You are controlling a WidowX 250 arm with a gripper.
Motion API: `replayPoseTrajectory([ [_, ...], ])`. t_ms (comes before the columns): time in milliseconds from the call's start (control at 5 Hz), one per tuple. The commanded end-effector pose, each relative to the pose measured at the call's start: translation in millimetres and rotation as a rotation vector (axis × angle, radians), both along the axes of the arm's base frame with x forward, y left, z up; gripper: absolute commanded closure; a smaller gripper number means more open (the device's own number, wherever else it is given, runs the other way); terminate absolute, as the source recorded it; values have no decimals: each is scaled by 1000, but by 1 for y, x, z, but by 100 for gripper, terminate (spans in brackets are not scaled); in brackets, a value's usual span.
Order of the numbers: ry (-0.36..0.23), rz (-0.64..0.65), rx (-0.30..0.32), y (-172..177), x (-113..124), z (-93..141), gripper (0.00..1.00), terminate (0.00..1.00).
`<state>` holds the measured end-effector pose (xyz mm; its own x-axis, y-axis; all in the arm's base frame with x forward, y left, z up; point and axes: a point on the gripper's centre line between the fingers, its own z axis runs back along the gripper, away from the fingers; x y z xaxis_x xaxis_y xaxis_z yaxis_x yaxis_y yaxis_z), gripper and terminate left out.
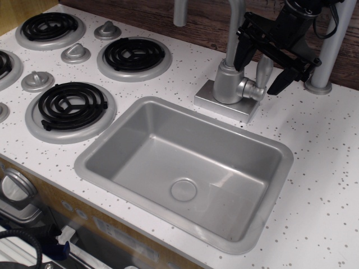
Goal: Lever vertical to front
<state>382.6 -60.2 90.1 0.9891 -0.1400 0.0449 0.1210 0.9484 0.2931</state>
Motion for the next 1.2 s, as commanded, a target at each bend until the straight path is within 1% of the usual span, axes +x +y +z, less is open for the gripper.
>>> replayPoseTrajectory([
  [0, 0, 0, 0, 0, 0, 0, 0, 0],
  [200, -63, -10, 15, 2, 2, 4, 0, 0],
  [400, -124, -2, 47, -1, 4, 10, 0, 0],
  [600, -195, 0, 40, -1, 11, 15, 0, 0],
  [800, -225, -6, 42, 2, 18, 18, 0, 0],
  [1000, -248, -6, 60, 4, 25, 22, 0, 0],
])
